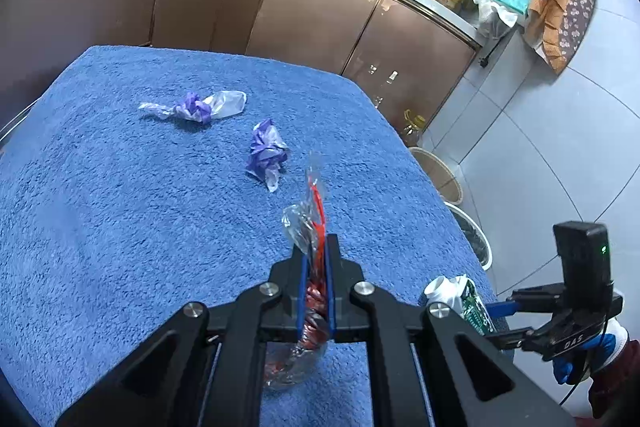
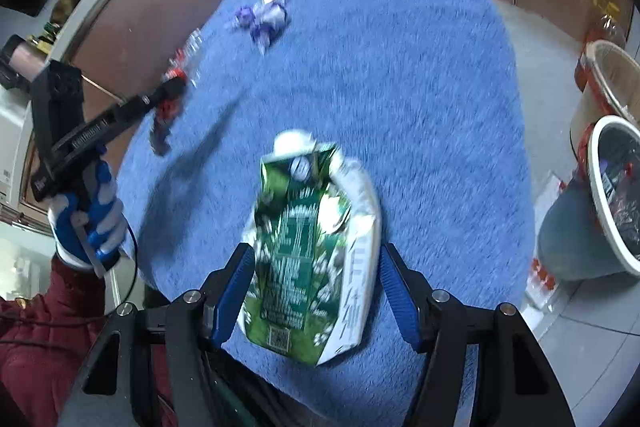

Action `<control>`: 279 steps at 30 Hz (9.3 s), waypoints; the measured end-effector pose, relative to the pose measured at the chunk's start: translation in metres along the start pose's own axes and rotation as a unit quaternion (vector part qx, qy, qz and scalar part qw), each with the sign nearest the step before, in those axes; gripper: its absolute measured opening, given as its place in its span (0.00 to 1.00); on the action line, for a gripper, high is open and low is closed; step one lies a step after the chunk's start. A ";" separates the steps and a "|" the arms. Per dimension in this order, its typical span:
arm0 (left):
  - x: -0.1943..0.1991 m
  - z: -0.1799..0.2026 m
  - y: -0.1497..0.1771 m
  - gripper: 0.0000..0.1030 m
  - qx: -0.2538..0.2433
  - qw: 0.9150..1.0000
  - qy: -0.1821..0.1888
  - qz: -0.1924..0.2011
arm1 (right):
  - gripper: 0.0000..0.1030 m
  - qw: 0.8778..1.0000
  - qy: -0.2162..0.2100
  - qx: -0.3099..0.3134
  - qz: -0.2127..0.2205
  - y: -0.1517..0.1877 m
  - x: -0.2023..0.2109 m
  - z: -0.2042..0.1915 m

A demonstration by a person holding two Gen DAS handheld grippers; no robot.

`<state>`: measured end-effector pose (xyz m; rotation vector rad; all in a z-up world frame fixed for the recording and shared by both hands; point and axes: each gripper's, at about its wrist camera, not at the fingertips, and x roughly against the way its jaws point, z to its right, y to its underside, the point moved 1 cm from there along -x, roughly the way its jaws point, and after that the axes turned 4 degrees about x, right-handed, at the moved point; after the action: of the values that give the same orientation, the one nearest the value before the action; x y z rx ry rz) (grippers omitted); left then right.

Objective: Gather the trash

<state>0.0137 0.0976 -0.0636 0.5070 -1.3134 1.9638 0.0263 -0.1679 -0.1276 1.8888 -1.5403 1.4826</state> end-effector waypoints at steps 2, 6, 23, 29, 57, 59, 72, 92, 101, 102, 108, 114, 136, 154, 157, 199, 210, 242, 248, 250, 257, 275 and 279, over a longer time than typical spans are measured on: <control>0.004 -0.004 0.001 0.07 0.002 1.000 0.000 0.004 | 0.58 1.000 -0.004 0.002 0.000 -0.001 0.001 -0.003; 0.009 -0.011 0.002 0.07 0.007 1.000 0.000 0.009 | 0.34 0.999 -0.036 0.015 0.001 -0.006 0.006 -0.017; 0.008 -0.008 0.008 0.07 0.000 1.000 0.008 -0.001 | 0.13 0.994 -0.106 -0.012 -0.014 -0.020 -0.020 -0.033; -0.012 0.026 -0.008 0.07 -0.033 0.999 0.017 -0.022 | 0.13 0.988 -0.128 -0.036 0.080 -0.020 0.017 -0.013; -0.348 0.376 -0.050 0.42 -0.164 0.955 0.151 -0.196 | 0.22 0.873 0.299 -0.299 0.243 0.034 0.125 0.282; -0.357 0.376 -0.049 0.43 -0.155 0.955 0.151 -0.201 | 0.29 0.870 0.312 -0.302 0.234 0.040 0.123 0.286; -0.265 0.341 -0.067 0.44 -0.199 0.972 0.094 -0.086 | 0.63 0.867 0.306 -0.281 0.274 0.038 0.143 0.242; -0.038 0.225 -0.069 0.60 -0.198 0.971 -0.027 0.129 | 1.00 0.869 0.324 -0.135 0.348 -0.010 0.185 0.064; 0.021 0.178 -0.064 0.60 -0.167 0.969 -0.050 0.175 | 1.00 0.867 0.312 -0.073 0.382 -0.025 0.186 0.007; 0.028 0.171 -0.064 0.60 -0.163 0.968 -0.053 0.182 | 1.00 0.866 0.312 -0.068 0.384 -0.026 0.186 -0.001; 0.058 0.145 -0.061 0.60 -0.152 0.962 -0.062 0.218 | 1.00 0.863 0.307 -0.034 0.400 -0.034 0.186 -0.039; 0.082 0.127 -0.056 0.60 -0.143 0.958 -0.073 0.237 | 1.00 0.866 0.301 -0.010 0.399 -0.044 0.178 -0.062; 0.061 0.044 -0.070 0.61 -0.117 0.964 -0.133 0.200 | 1.00 0.915 0.230 0.044 0.328 -0.088 0.100 -0.086; -0.045 -0.092 -0.115 0.60 -0.132 0.987 -0.092 0.017 | 0.91 0.978 0.080 0.095 0.166 -0.169 -0.059 -0.075; -0.073 -0.091 -0.126 0.60 -0.154 0.985 -0.071 -0.015 | 0.76 0.984 0.056 0.086 0.147 -0.183 -0.082 -0.067; 0.009 -0.022 -0.117 0.23 -0.123 0.988 -0.092 0.028 | 0.39 0.948 -0.002 0.077 0.310 -0.128 0.055 -0.086; -0.034 0.110 -0.126 0.23 -0.191 0.981 -0.005 0.020 | 0.39 0.913 0.113 0.018 0.392 -0.080 0.133 -0.025; -0.347 0.378 -0.031 0.44 -0.241 0.932 0.170 -0.211 | 0.72 0.841 0.358 -0.300 0.273 0.059 0.118 0.259; -0.314 0.362 -0.040 0.44 -0.243 0.940 0.159 -0.177 | 0.83 0.835 0.366 -0.294 0.286 0.051 0.128 0.242; -0.292 0.352 -0.049 0.44 -0.242 0.947 0.147 -0.151 | 0.89 0.835 0.371 -0.284 0.290 0.044 0.133 0.232; -0.221 0.315 -0.072 0.50 -0.232 0.964 0.111 -0.064 | 0.99 0.828 0.398 -0.230 0.322 0.021 0.163 0.177; -0.039 0.148 -0.082 0.58 -0.147 0.975 -0.103 0.131 | 1.00 0.859 0.368 -0.057 0.352 -0.023 0.152 0.016; -0.017 0.127 -0.078 0.61 -0.127 0.973 -0.125 0.150 | 1.00 0.866 0.352 -0.029 0.354 -0.032 0.144 -0.006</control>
<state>0.0746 -0.0060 0.0257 0.4626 -1.8641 1.9733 0.0358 -0.2304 0.0063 0.5556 -1.8919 2.0451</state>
